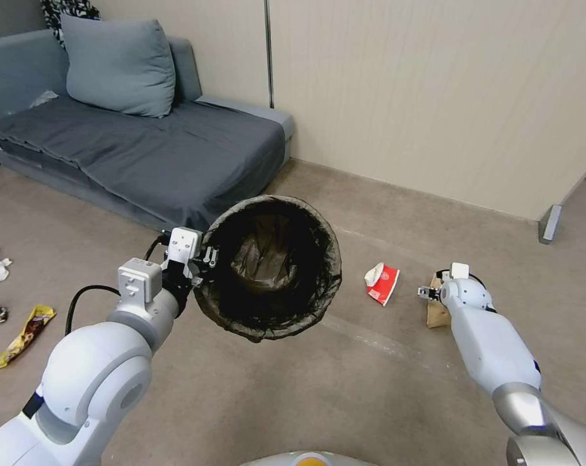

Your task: Pick up the trash bin, then pick up the garbage from the floor and place it into the trash bin.

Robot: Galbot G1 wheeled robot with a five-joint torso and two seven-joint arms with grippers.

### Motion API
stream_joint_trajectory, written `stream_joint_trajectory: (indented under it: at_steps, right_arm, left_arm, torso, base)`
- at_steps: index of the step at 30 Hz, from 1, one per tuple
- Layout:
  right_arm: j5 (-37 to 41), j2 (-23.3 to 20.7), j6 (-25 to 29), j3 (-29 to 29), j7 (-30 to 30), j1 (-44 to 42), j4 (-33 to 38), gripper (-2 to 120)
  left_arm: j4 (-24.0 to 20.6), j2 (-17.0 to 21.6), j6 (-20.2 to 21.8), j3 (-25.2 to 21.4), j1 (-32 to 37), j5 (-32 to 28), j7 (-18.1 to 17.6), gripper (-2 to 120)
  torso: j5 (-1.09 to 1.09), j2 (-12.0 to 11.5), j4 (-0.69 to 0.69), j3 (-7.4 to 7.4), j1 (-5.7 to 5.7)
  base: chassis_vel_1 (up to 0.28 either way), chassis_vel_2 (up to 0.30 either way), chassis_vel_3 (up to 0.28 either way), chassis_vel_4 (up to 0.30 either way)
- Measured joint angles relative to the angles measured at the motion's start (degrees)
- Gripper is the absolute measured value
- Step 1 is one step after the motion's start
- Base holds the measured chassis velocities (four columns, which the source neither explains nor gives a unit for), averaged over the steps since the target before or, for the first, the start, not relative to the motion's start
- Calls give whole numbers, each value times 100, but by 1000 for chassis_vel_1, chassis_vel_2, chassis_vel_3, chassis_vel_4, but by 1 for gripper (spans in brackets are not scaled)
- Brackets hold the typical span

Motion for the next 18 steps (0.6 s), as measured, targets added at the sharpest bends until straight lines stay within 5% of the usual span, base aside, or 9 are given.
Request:
stream_joint_trajectory:
  at_steps: [18]
  right_arm:
    - [-15,-2,158,90,-174,154,-497,100]
  left_arm:
    - [45,-32,-15,34,5,63,33,0]
  torso:
    - [0,0,0,0,-1]
  base:
    - [0,0,0,0]
